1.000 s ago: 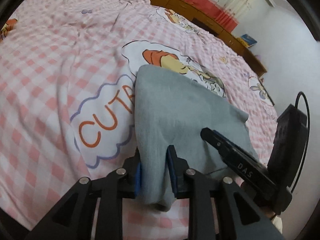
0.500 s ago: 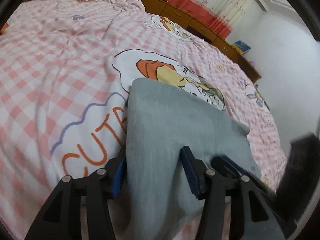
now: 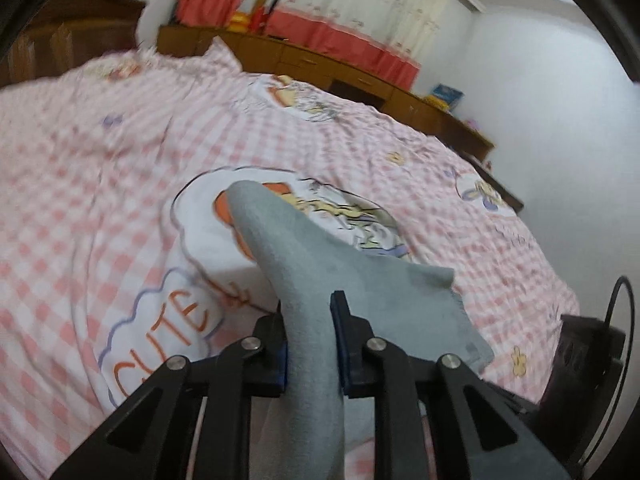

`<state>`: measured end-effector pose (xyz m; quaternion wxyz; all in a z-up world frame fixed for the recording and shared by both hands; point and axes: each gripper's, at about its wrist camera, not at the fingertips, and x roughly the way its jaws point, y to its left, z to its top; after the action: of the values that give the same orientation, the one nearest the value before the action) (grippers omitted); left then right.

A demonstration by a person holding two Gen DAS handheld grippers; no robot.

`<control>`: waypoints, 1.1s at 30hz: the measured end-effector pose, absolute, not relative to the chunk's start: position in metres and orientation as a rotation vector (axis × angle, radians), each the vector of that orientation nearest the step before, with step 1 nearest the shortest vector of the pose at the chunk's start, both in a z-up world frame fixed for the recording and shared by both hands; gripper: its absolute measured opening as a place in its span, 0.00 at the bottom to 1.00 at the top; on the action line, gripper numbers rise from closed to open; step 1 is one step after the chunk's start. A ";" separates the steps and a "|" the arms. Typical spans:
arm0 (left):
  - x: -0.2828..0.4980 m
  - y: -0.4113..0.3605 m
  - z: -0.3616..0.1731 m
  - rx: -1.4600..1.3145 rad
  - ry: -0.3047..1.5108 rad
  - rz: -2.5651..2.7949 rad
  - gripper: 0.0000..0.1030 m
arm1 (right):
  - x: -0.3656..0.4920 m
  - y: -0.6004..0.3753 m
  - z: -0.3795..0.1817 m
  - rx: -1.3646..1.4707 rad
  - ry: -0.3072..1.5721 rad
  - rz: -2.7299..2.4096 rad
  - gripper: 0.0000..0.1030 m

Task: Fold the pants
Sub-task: 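Fold the lifted edge over the pants with the left gripper and release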

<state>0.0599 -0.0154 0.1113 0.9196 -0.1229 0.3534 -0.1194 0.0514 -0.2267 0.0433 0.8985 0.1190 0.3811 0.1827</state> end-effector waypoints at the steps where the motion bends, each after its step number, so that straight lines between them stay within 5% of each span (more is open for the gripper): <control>1: 0.059 -0.024 0.118 -0.227 0.724 -0.256 0.18 | 0.048 -0.235 0.047 0.261 0.773 0.371 0.32; 13: 0.074 -0.145 0.149 -0.012 0.794 -0.320 0.17 | 0.031 -0.320 0.057 0.441 0.674 0.259 0.32; 28: 0.105 -0.277 0.071 0.107 1.011 -0.438 0.17 | 0.011 -0.407 0.044 0.561 0.640 0.139 0.32; 33: 0.085 -0.280 0.083 0.144 0.977 -0.451 0.43 | 0.013 -0.413 0.036 0.590 0.653 0.138 0.32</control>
<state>0.0851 -0.2798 0.0830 0.8561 0.0687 0.4650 -0.2147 0.0131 -0.4131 0.0362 0.9024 0.2852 0.3160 0.0668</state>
